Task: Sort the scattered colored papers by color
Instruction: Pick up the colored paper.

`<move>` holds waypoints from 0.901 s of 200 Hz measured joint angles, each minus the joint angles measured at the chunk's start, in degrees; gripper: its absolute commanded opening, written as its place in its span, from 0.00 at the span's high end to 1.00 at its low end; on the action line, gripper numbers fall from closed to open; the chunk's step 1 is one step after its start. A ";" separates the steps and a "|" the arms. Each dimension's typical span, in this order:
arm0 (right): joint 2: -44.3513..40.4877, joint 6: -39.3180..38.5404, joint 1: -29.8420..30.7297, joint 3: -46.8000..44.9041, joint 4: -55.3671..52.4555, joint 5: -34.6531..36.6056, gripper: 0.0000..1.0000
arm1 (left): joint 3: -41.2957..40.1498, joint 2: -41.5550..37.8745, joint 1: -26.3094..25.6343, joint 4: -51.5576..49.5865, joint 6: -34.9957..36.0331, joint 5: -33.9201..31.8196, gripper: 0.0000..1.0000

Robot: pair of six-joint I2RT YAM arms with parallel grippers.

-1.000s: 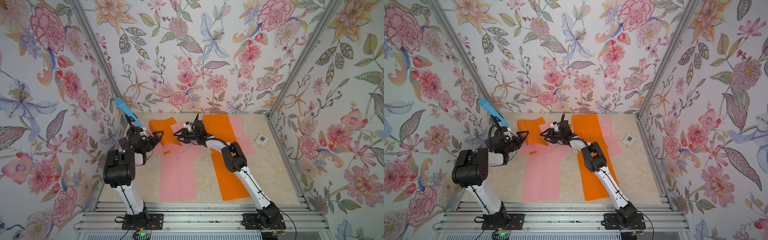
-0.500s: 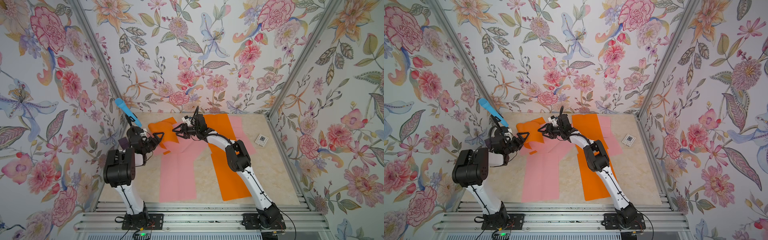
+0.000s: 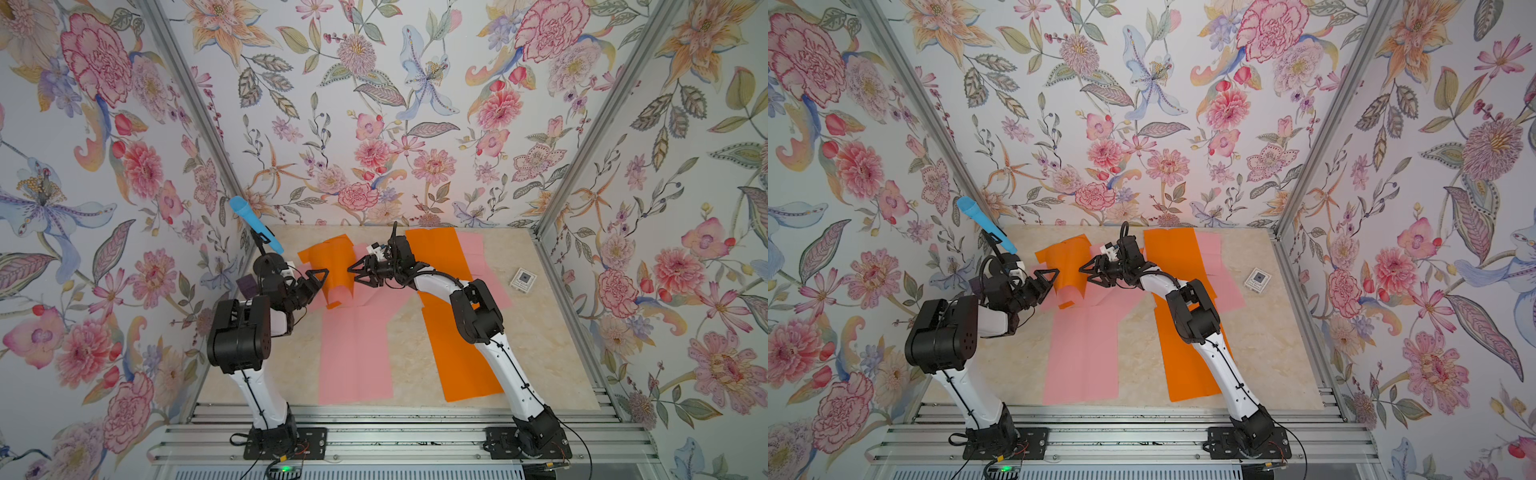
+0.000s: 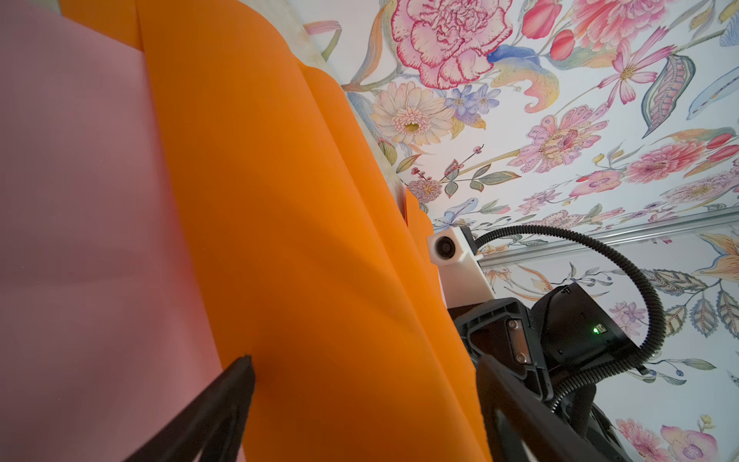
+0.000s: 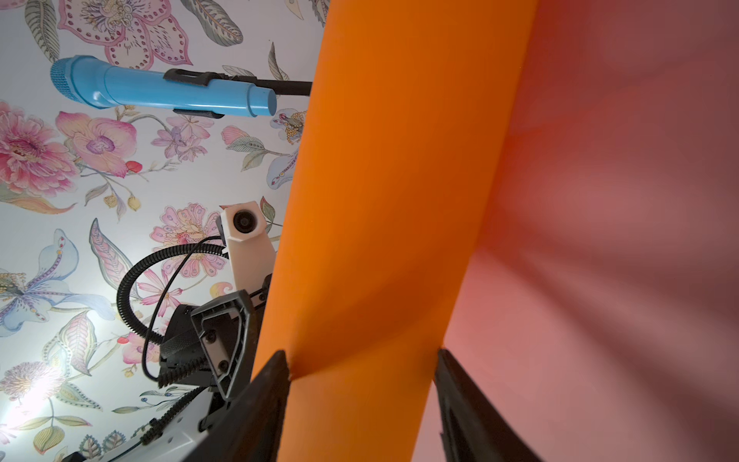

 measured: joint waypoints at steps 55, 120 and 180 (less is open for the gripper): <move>-1.62 5.03 -0.31 -8.17 10.78 0.09 0.39 | -1.92 0.44 -0.46 8.33 -5.70 2.23 0.11; -1.95 2.82 -1.07 -8.68 9.25 0.13 0.20 | -2.25 4.28 -1.77 24.41 -17.14 3.19 0.11; -1.95 7.56 -0.57 -9.46 15.26 0.72 0.13 | 0.20 1.07 -4.37 15.69 -11.52 3.26 0.09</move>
